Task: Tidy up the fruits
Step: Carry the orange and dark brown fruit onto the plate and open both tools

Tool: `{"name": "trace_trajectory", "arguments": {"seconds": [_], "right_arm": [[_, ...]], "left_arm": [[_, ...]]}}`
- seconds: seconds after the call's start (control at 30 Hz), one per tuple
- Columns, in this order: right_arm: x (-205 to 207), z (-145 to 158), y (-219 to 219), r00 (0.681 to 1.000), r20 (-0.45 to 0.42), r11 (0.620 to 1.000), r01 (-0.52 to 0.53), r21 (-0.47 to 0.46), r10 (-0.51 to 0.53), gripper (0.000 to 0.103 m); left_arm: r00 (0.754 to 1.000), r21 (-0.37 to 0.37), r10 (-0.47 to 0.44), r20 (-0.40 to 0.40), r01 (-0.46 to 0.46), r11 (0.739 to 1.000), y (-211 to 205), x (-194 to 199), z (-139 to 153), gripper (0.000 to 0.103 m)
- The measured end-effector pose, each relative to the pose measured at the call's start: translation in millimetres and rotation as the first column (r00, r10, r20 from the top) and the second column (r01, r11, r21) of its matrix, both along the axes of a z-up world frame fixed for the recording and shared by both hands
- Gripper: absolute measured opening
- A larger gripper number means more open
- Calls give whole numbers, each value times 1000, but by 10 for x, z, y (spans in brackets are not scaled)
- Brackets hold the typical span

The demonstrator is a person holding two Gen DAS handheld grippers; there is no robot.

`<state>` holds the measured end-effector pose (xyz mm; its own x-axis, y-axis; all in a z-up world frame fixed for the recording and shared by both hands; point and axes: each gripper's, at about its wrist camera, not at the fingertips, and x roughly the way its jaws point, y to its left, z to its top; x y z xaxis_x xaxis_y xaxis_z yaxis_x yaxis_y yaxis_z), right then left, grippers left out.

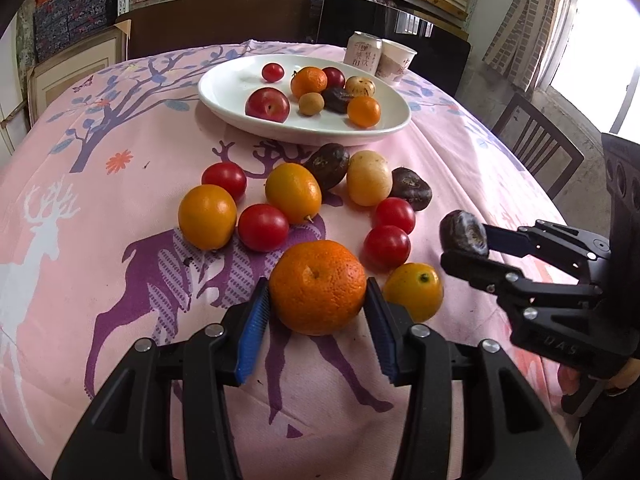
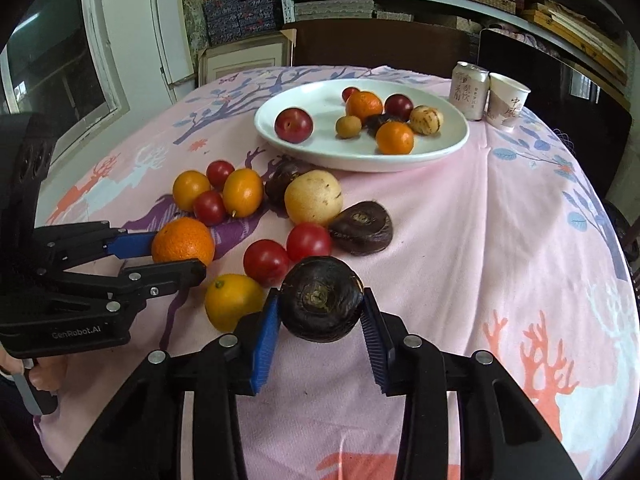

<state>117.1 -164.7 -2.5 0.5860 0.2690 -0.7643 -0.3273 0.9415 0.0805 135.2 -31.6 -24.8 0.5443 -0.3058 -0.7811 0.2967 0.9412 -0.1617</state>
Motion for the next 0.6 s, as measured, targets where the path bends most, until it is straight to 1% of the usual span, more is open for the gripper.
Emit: {"name": "trace_trajectory", "arguments": {"seconds": [0.13, 0.2, 0.3, 0.47, 0.6], "right_arm": [[-35, 273, -210, 995, 82, 998, 49, 42, -52, 40], [-9, 423, -313, 988, 128, 995, 75, 70, -84, 40], [70, 607, -451, 976, 173, 986, 109, 124, -129, 40], [298, 754, -491, 968, 200, 979, 120, 167, -153, 40], [511, 743, -408, 970, 191, 977, 116, 180, -151, 40]], "left_arm": [[999, 6, -3, 33, 3, 1000, -18, -42, 146, 46], [999, 11, -6, 46, 6, 1000, -24, -32, 247, 46], [997, 21, -3, 83, 1, 1000, -33, 19, 440, 46], [991, 27, 15, 136, -19, 999, -50, 234, 745, 46], [990, 5, 46, 130, -47, 999, -42, 556, 856, 46]]}}
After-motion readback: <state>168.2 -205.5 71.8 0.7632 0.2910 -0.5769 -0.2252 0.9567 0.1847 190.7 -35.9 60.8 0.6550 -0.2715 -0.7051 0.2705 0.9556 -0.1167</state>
